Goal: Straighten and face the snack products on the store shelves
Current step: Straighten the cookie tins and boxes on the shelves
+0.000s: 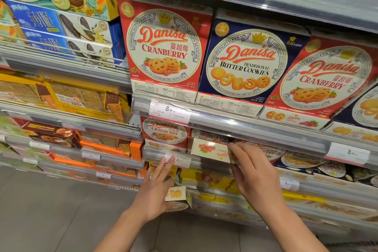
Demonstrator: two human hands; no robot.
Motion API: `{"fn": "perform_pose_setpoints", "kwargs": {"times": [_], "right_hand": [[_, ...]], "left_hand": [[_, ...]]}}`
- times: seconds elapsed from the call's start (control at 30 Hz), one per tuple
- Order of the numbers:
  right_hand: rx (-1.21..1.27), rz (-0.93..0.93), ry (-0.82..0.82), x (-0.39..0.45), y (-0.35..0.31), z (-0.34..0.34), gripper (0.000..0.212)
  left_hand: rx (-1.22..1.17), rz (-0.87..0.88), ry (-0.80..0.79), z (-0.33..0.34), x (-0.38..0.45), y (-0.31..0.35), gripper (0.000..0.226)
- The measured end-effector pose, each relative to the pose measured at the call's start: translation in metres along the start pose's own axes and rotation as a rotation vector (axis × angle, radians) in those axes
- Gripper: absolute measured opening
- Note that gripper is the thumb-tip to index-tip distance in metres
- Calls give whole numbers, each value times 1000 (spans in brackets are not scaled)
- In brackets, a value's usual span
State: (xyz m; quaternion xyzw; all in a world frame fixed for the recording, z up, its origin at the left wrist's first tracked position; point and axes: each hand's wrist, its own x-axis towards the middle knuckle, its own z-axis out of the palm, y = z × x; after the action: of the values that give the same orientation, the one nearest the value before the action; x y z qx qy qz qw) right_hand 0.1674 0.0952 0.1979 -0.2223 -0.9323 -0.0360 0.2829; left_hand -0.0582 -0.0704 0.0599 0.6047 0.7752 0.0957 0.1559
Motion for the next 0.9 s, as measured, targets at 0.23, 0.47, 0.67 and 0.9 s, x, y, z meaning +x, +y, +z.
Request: {"fn": "perform_pose_setpoints", "kwargs": {"times": [0.23,0.47,0.67,0.9], "right_hand": [[-53,5,2,14,-4,8,58],[-99,2,1,23,2,17,56],[-237,32,-61,36,4,16,48],[-272,27,-63,30,10,19,57]], "left_hand": [[-4,-4,-20,-3,-1,-1,28],[-18,2,-22,-2,1,-4,28],[-27,11,-26,-2,1,-6,29],[-50,20,-19,-3,0,-6,28]]}}
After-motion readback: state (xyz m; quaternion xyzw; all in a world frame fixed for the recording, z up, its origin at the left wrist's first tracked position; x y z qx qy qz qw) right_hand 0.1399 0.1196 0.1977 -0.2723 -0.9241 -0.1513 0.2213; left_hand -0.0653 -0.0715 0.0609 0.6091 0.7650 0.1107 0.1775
